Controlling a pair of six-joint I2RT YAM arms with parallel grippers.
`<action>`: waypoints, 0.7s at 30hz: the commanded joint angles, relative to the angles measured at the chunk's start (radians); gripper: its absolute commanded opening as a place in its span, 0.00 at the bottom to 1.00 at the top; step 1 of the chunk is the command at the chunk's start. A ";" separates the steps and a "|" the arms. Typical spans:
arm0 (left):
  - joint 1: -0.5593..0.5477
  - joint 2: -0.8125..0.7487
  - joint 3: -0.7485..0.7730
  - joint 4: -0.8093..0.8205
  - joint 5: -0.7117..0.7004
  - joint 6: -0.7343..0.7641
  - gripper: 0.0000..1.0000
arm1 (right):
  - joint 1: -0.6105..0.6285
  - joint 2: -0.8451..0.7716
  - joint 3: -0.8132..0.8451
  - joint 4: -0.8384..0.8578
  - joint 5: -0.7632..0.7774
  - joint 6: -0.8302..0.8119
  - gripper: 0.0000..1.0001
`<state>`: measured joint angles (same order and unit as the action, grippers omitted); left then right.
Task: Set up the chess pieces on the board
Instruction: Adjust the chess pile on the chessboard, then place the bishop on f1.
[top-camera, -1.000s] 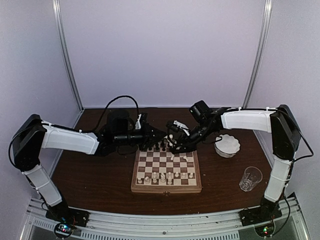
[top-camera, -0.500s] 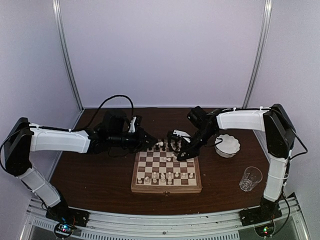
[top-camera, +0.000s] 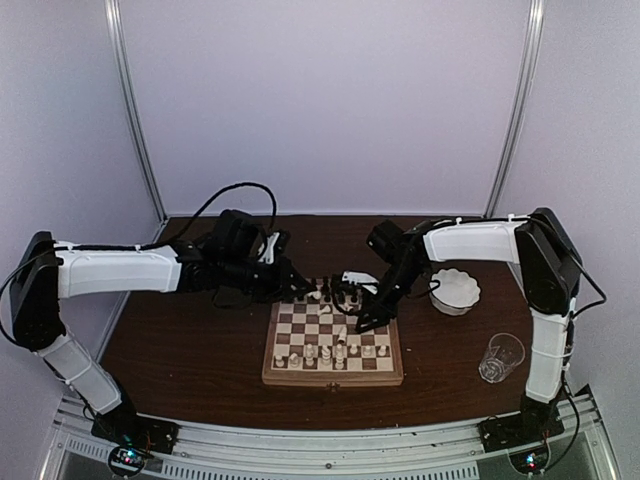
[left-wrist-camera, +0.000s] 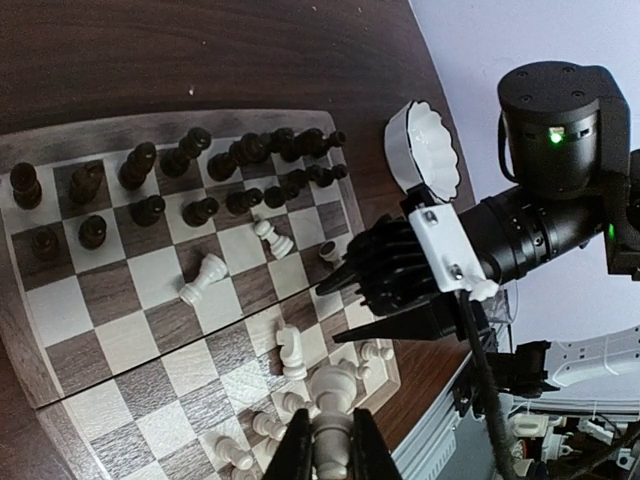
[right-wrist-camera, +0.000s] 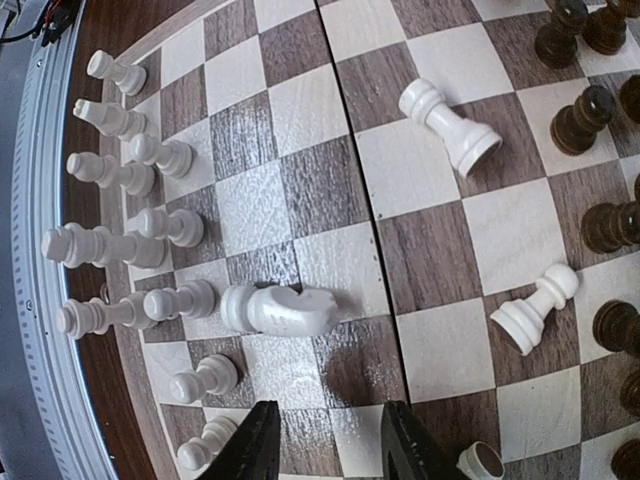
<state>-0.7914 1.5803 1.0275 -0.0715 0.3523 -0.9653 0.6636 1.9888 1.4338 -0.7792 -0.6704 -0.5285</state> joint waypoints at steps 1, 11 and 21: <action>0.006 0.005 0.130 -0.240 -0.011 0.187 0.03 | 0.005 -0.042 0.027 -0.052 0.031 -0.015 0.37; -0.130 0.171 0.564 -0.736 -0.010 0.545 0.03 | -0.165 -0.347 -0.102 -0.113 -0.051 -0.030 0.40; -0.348 0.537 1.103 -1.172 -0.153 0.809 0.03 | -0.293 -0.528 -0.305 0.038 -0.004 -0.005 0.45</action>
<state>-1.0977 2.0354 1.9926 -1.0065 0.2787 -0.2958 0.3759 1.5002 1.1538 -0.7952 -0.6994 -0.5362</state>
